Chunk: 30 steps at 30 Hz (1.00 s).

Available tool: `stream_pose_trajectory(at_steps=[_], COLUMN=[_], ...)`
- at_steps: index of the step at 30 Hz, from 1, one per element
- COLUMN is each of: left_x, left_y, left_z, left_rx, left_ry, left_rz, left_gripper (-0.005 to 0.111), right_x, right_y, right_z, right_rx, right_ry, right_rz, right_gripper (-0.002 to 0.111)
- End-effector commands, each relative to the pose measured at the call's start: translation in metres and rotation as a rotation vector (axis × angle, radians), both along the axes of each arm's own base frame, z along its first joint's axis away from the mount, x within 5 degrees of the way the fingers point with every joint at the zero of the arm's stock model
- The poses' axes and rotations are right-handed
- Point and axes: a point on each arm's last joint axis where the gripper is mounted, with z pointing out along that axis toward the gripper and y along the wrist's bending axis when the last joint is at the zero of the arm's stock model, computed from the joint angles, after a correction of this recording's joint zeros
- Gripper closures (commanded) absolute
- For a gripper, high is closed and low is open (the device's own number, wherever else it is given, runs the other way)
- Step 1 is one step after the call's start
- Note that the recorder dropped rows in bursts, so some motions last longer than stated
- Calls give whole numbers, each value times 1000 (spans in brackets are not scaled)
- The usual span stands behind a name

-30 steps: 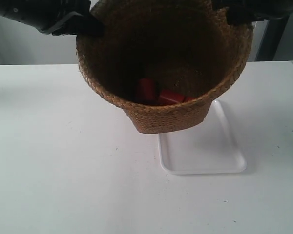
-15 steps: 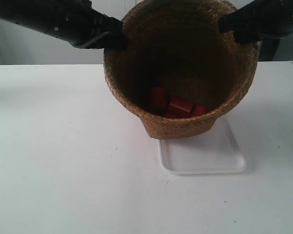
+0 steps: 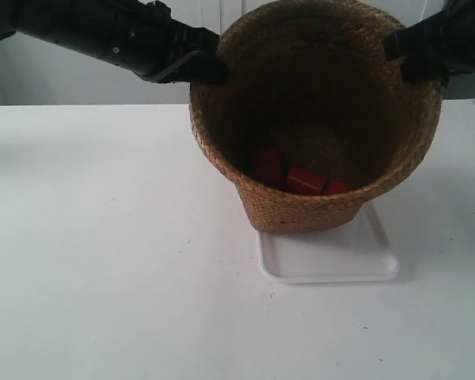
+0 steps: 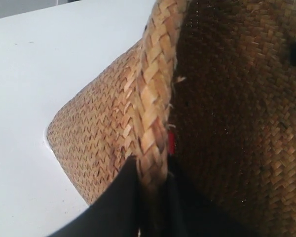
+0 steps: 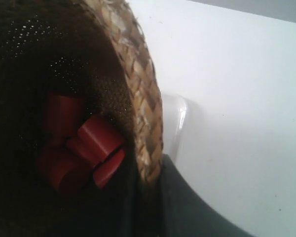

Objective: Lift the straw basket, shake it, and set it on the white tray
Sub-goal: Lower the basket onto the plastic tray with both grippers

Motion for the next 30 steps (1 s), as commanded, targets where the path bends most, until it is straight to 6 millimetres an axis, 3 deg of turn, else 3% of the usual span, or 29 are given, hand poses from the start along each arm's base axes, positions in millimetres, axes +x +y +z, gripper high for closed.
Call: stream_pose_trajectory(at_steps=[1, 10, 23, 26, 28, 30], left_x=[-4, -6, -1, 4, 7, 10], left_y=[-15, -30, -29, -30, -30, -31], left_z=[3, 4, 3, -1, -5, -8], left_rx=[-70, -75, -70, -69, -66, -66], left_ry=[25, 18, -3, -9, -8, -6], left_rz=[-36, -76, -35, -8, 3, 17], left_gripper=[107, 107, 107, 106, 98, 78], right_x=[1, -4, 23, 25, 26, 27], right_y=[-3, -3, 0, 0, 0, 0], right_z=[-3, 8, -41, -41, -41, -40], right_rx=[-18, -34, -47, -44, -41, -40], right_ry=[17, 64, 238, 219, 207, 199], right_rz=[10, 36, 45, 36, 33, 31], right_gripper=[108, 108, 108, 108, 106, 94])
